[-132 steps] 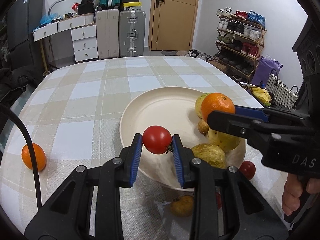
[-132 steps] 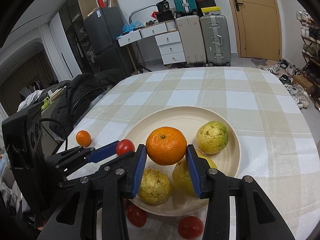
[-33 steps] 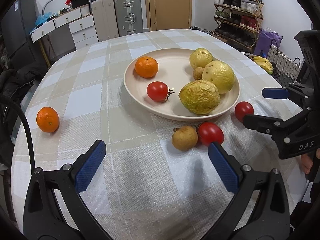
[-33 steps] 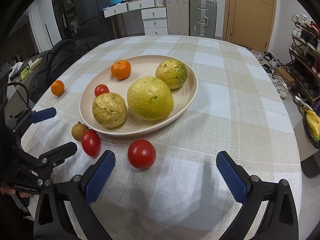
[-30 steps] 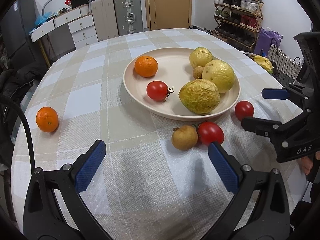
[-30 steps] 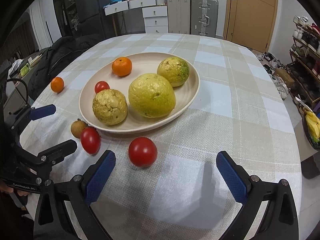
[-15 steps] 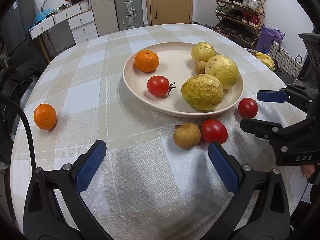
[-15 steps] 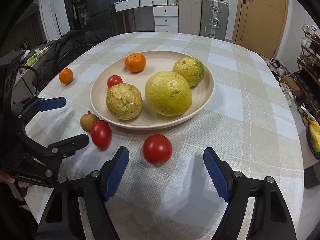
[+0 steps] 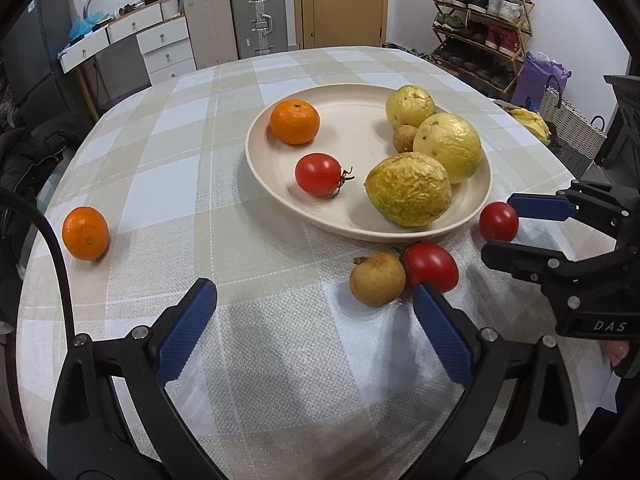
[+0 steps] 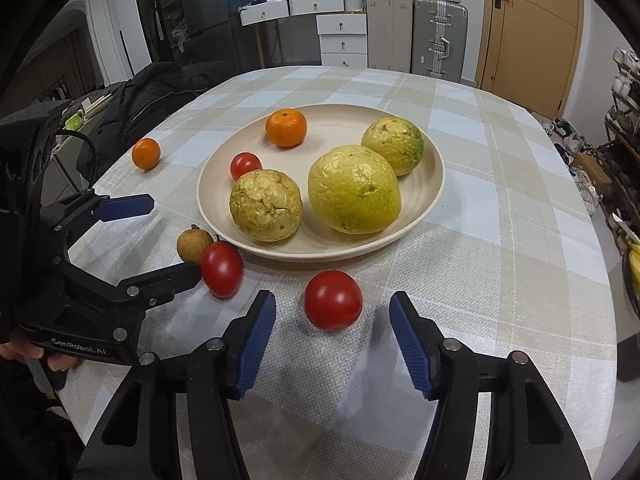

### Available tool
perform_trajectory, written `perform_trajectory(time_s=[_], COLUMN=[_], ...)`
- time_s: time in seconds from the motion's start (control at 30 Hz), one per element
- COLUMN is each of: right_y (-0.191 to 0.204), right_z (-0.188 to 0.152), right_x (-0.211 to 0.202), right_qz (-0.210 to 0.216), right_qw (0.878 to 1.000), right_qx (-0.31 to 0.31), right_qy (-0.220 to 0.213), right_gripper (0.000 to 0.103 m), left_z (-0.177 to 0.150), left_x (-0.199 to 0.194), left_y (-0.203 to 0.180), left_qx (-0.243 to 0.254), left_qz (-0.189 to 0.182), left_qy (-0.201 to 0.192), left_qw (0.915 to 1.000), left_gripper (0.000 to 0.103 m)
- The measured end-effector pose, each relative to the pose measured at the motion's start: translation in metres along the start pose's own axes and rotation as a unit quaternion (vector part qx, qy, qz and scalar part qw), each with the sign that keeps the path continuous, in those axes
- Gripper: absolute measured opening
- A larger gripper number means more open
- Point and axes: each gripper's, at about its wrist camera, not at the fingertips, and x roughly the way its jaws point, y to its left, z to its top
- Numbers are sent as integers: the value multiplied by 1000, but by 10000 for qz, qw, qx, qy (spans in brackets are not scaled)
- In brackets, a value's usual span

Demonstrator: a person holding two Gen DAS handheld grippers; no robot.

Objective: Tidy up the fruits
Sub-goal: 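Move the left tool to the small brown fruit while the right approaches a red tomato, then grasp the brown fruit with the left tool while the right grasps the red tomato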

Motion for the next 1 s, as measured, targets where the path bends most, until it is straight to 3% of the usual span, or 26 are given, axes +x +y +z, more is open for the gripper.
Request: perform_trajectory(time_s=[0.23,0.4,0.63,0.87,1.0], right_y=[5,3,-2,-3,-4], right_z=[-1,-2,-1,-1,-1], right_x=[1,3,0,-1,0], right_qz=[54,121,161,184,186], right_qw=[9999,9999,9999,9998,9998], right_qx=[-106,-91,18,31,38], right_qy=[32,44,5,-32,-12], right_gripper=[50,46,44,44,44], left_z=[-2,-4,-5,-5,-6], left_x=[-5,-10,-13,-13,-13], left_y=[-8,-16,-18,-16,-13], left_qx=[205,364,299,250,181], left_qz=[-235,-565,-979,-967,-1045], left_qy=[-90,-157,-94,-73,-61], left_qw=[9995,9976,9947,9950,9943], left_gripper=[83,59,36,24,24])
